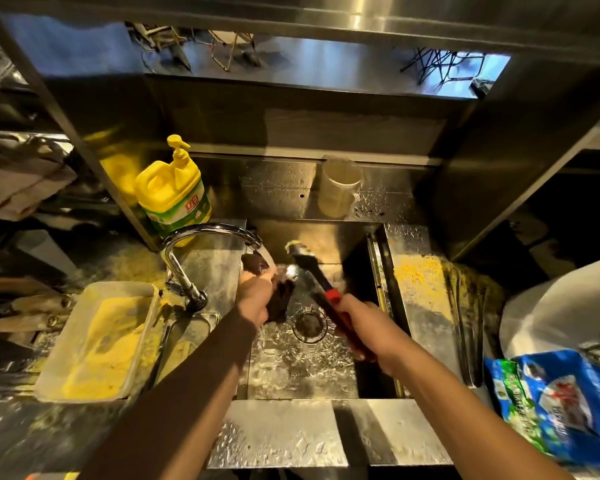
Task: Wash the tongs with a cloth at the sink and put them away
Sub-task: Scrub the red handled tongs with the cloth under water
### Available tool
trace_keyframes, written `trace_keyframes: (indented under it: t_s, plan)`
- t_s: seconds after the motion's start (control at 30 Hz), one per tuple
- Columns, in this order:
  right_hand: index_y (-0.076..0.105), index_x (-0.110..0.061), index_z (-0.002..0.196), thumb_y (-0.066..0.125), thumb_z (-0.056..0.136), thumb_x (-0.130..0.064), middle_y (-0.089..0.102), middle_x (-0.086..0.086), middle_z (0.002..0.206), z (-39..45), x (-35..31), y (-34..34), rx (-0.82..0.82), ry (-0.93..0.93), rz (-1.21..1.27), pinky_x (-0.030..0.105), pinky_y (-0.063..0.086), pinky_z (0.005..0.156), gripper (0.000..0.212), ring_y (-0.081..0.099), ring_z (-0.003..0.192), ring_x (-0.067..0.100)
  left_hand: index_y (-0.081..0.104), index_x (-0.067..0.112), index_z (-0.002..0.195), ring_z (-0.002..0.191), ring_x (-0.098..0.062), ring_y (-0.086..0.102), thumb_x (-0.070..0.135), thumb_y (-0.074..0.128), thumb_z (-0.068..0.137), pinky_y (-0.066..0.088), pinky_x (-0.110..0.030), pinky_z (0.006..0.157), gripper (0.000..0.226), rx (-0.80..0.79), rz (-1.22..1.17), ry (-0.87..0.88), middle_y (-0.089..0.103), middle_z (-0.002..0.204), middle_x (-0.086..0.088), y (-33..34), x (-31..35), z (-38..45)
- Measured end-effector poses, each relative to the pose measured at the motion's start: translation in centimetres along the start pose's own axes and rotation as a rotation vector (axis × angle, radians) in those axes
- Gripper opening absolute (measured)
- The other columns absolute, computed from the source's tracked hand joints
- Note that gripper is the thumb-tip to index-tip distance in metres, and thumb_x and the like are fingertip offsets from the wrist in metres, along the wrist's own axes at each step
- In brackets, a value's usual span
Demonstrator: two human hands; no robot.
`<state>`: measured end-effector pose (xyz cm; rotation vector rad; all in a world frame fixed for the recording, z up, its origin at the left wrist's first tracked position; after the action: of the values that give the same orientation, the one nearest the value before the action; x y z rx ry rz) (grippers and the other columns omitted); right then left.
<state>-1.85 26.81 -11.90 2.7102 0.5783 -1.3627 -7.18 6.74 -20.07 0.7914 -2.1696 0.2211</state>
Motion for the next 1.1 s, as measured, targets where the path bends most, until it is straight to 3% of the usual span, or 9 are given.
trace_keyframes:
  t_s: [0.13, 0.23, 0.43, 0.57, 0.73, 0.83, 0.93, 1.07, 1.1]
  plan:
    - [0.052, -0.01, 0.099, 0.061, 0.091, -0.02, 0.067, 0.003, 0.065, 0.8, -1.0, 0.0, -0.014, -0.002, 0.172, 0.037, 0.052, 0.054, 0.016, 0.061, 0.051, 0.02, 0.063, 0.01, 0.101, 0.054, -0.02, 0.073, 0.024, 0.061, 0.096, 0.056, -0.03, 0.049, 0.015, -0.15, -0.071, -0.112, 0.075, 0.063, -0.005, -0.3, -1.7, -1.8]
    - [0.039, -0.012, 0.112, 0.077, 0.081, -0.004, 0.068, 0.024, 0.099, 1.1, -1.6, 0.1, 0.005, -0.023, 0.167, 0.036, 0.057, 0.05, 0.05, 0.066, 0.053, 0.026, 0.067, 0.008, 0.111, 0.065, -0.022, 0.076, 0.033, 0.059, 0.097, 0.059, -0.032, 0.054, 0.03, -0.277, -0.122, -0.122, 0.079, 0.077, -0.009, 0.0, -2.2, -2.5]
    - [0.062, -0.01, 0.103, 0.061, 0.09, -0.003, 0.06, 0.007, 0.068, 1.4, -2.3, 0.9, 0.104, -0.069, -0.089, 0.024, 0.045, 0.044, 0.014, 0.053, 0.046, 0.013, 0.06, 0.006, 0.13, 0.091, -0.031, 0.072, 0.027, 0.057, 0.098, 0.063, -0.04, 0.071, 0.038, -0.393, -0.239, -0.135, 0.073, 0.11, -0.02, 0.2, -1.2, -4.1]
    - [0.064, -0.009, 0.091, 0.064, 0.08, 0.003, 0.057, 0.009, 0.069, 1.3, -2.0, 2.2, 0.078, -0.026, -0.158, 0.033, 0.048, 0.052, 0.016, 0.054, 0.056, 0.019, 0.061, -0.001, 0.126, 0.079, -0.03, 0.073, 0.014, 0.058, 0.095, 0.062, -0.035, 0.059, 0.035, -0.33, -0.111, -0.094, 0.074, 0.097, -0.019, 0.4, -1.2, -4.1]
    - [0.062, -0.008, 0.085, 0.066, 0.079, -0.001, 0.057, 0.007, 0.06, 0.7, -0.7, 3.7, 0.037, 0.024, -0.178, 0.025, 0.039, 0.036, 0.01, 0.048, 0.036, 0.012, 0.061, -0.007, 0.123, 0.101, -0.038, 0.068, 0.006, 0.053, 0.097, 0.056, -0.052, 0.092, 0.031, -0.196, -0.038, -0.104, 0.068, 0.118, -0.028, 0.6, -0.2, -2.3]
    - [0.062, -0.007, 0.083, 0.064, 0.076, 0.002, 0.058, 0.003, 0.048, 1.0, -1.0, 3.6, 0.089, 0.02, -0.134, 0.024, 0.037, 0.034, 0.011, 0.046, 0.031, 0.013, 0.066, 0.003, 0.107, 0.081, -0.032, 0.072, 0.011, 0.05, 0.099, 0.06, -0.042, 0.068, 0.02, -0.198, -0.049, -0.157, 0.07, 0.1, -0.021, 1.5, -0.2, -2.3]
    - [0.063, -0.009, 0.077, 0.065, 0.077, 0.001, 0.06, 0.005, 0.054, 1.4, -1.8, 4.0, 0.153, -0.013, -0.116, 0.023, 0.038, 0.036, 0.011, 0.05, 0.035, 0.013, 0.065, 0.001, 0.106, 0.063, -0.027, 0.072, 0.009, 0.055, 0.096, 0.057, -0.032, 0.047, 0.016, -0.186, -0.047, -0.126, 0.072, 0.082, -0.017, 2.3, -0.6, -2.6]
    - [0.065, 0.0, 0.09, 0.064, 0.076, -0.002, 0.059, 0.009, 0.059, 1.1, -1.5, 4.2, 0.129, 0.007, -0.129, 0.02, 0.034, 0.033, 0.014, 0.048, 0.031, 0.011, 0.064, -0.003, 0.116, 0.091, -0.034, 0.074, 0.005, 0.051, 0.097, 0.061, -0.047, 0.082, 0.024, -0.16, -0.115, -0.112, 0.074, 0.1, -0.023, 1.9, 0.2, -1.0]
    - [0.065, 0.0, 0.089, 0.064, 0.076, -0.003, 0.059, 0.01, 0.061, 1.2, -1.6, 4.0, 0.132, 0.01, -0.137, 0.021, 0.035, 0.034, 0.014, 0.049, 0.033, 0.011, 0.065, -0.001, 0.112, 0.084, -0.032, 0.075, 0.007, 0.05, 0.099, 0.062, -0.044, 0.075, 0.022, -0.172, -0.119, -0.122, 0.076, 0.094, -0.021, 1.9, 0.1, -1.3]
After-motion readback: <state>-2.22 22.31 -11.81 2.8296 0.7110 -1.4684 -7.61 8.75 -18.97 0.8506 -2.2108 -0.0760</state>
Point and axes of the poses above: each hand's wrist, its own z-axis towards the middle knuckle, its own y-axis out of the palm, x = y × z, the point moved 4 cm from there along z, towards the middle knuckle
